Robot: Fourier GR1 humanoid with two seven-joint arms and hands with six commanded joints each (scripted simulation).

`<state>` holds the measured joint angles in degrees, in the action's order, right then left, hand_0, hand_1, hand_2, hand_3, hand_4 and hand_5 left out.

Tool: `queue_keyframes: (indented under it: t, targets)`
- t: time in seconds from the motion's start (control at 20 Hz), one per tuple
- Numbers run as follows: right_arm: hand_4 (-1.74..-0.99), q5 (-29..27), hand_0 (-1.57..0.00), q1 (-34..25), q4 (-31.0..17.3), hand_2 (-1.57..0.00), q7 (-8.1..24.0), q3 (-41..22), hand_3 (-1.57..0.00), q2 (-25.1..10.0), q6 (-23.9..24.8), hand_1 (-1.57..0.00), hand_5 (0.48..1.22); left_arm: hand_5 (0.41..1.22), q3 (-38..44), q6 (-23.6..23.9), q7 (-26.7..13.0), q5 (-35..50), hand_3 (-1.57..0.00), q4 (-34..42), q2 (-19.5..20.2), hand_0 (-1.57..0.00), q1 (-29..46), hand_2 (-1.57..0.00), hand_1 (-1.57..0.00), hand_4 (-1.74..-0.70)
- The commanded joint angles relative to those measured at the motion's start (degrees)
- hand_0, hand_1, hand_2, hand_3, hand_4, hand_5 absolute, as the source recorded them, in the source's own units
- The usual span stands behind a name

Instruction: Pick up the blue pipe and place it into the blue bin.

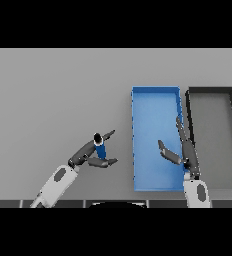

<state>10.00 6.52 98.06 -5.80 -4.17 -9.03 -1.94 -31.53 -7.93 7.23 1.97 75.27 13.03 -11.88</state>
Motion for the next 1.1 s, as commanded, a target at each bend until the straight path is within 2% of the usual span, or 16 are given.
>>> queue_keyframes:
  t: [0.0, 0.05, 0.1, 0.2, 0.25, 0.35, 0.4, 0.55, 0.8, 1.05]
  targets:
    - [-1.213, 0.05, 0.00, -0.43, -0.81, 0.00, 0.19, 0.14, 0.00, -0.03, 0.04, 0.00, 0.655, 0.550, 0.60, -0.43, 0.83, 1.42, -0.12, 0.12, -0.46, 0.00, 0.42, -0.15, -0.04, -1.19]
    - [-1.217, -0.39, 0.00, -0.86, -0.80, 0.00, 0.29, 0.20, 0.00, 0.06, -0.18, 0.00, 0.655, 0.613, 1.15, -0.79, 1.18, 2.55, -0.28, -0.45, -1.18, -0.01, 0.22, -0.31, -0.16, -1.24]
    - [-1.220, -0.52, 0.00, -0.39, -0.84, 0.00, -0.27, -0.07, 0.00, 0.36, -0.42, 0.00, 0.656, 0.735, 1.79, -0.94, 1.40, 3.74, -0.53, -0.78, -1.87, -0.12, 0.23, -0.49, -0.32, -1.28]
    - [-1.219, -0.16, 0.00, -0.82, -1.07, 0.00, -0.08, 0.23, 0.00, 0.11, 0.00, 0.00, 0.657, 0.910, 2.00, -0.34, 1.30, 4.38, -0.91, -0.57, -2.87, -0.60, 0.36, -0.87, -0.75, -1.44]
    - [-1.224, -0.47, 0.00, -1.02, -1.05, 0.00, 0.05, 0.10, 0.00, 0.35, -0.19, 0.00, 0.658, 0.972, 1.36, -0.34, 0.48, 4.16, -1.03, -0.53, -3.30, -0.80, 0.63, -1.01, -0.92, -1.50]
    - [-1.233, -0.96, 0.00, -0.66, -1.34, 0.00, -0.21, 0.17, 0.00, 0.47, -0.56, 0.00, 0.660, 1.062, 0.92, 0.07, 1.36, 3.93, -1.19, -0.61, -3.42, -1.07, 0.58, -1.21, -1.15, -1.58]
    - [-1.228, -0.60, 0.00, -0.94, -1.00, 0.00, 0.19, -0.25, 0.00, 0.86, -0.31, 0.00, 0.656, 1.094, 0.20, 0.94, 1.63, 3.04, -1.27, -0.26, -3.54, -1.17, 0.71, -1.28, -1.24, -1.55]
    - [-1.221, -1.25, 0.00, -1.57, -1.99, 0.00, 0.70, 0.34, 0.00, 0.63, -0.61, 0.00, 0.638, 1.156, -0.38, 2.11, 3.89, 1.47, -1.42, 1.46, -3.53, -1.37, 1.63, -1.42, -1.40, -1.50]
    - [-1.229, -1.79, 0.00, -2.09, -1.62, 0.00, 1.31, 0.42, 0.00, 0.36, -1.14, 0.00, 0.633, 1.200, 0.74, 2.72, 5.29, 1.99, -1.52, 5.81, -4.77, -1.50, 0.44, -1.52, -1.51, -1.47]
    - [-1.194, 0.55, 0.00, -2.25, -1.99, 0.00, 1.41, -0.18, 0.00, 0.37, 0.09, 0.00, 0.642, 1.214, 0.47, 0.95, 1.79, 2.94, -1.55, 12.56, -5.30, -1.55, -1.52, -1.56, -1.55, -1.47]
